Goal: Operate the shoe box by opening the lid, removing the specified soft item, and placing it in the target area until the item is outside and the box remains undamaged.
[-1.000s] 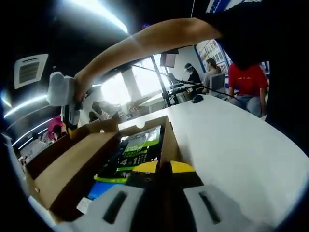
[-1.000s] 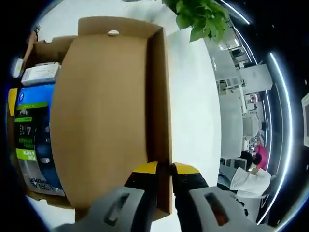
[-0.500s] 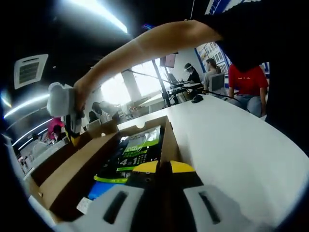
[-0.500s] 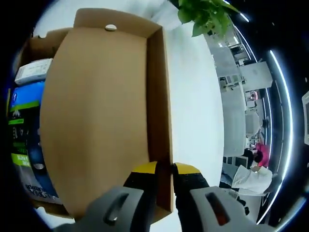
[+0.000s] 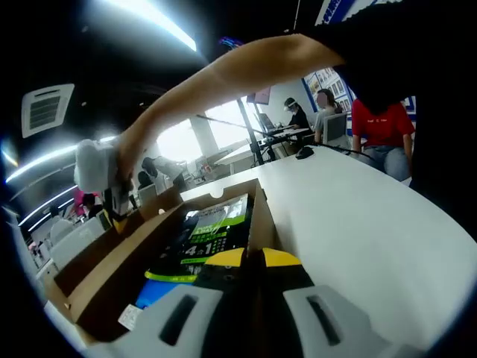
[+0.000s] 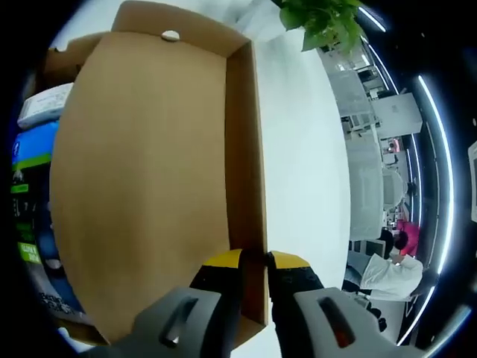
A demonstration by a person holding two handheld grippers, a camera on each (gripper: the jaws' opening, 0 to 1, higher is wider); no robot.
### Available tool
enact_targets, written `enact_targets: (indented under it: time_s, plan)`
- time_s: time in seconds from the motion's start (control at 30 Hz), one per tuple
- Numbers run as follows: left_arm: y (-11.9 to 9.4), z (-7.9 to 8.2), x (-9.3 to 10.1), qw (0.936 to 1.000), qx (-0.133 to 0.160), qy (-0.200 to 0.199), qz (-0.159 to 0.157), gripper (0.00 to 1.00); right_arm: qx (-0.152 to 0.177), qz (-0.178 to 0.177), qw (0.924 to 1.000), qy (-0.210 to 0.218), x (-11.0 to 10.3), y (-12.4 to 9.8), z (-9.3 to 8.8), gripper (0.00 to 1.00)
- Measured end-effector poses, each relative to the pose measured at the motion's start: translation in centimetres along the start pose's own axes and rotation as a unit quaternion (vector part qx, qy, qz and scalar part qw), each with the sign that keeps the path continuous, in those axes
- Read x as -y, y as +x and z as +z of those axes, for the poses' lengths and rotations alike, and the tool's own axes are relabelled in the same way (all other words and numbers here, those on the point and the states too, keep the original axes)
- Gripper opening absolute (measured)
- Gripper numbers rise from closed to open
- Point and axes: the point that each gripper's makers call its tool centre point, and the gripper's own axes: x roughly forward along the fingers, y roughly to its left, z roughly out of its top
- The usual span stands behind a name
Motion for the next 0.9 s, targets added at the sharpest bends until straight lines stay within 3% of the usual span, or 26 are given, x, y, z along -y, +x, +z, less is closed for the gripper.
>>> enact_targets:
  time_s: [0.2, 0.9]
  plan:
    - [0.0, 0.0, 0.0, 1.0, 0.0, 0.0, 0.0, 0.06, 0.009, 0.005, 0.9998, 0.017, -0.4, 0.3, -0.1, 0.11]
    - [0.0, 0.2, 0.2, 1.0, 0.0, 0.0, 0.0, 0.06, 0.006, 0.013, 0.9998, 0.014, -1.2, 1.5, -0.1, 0.12]
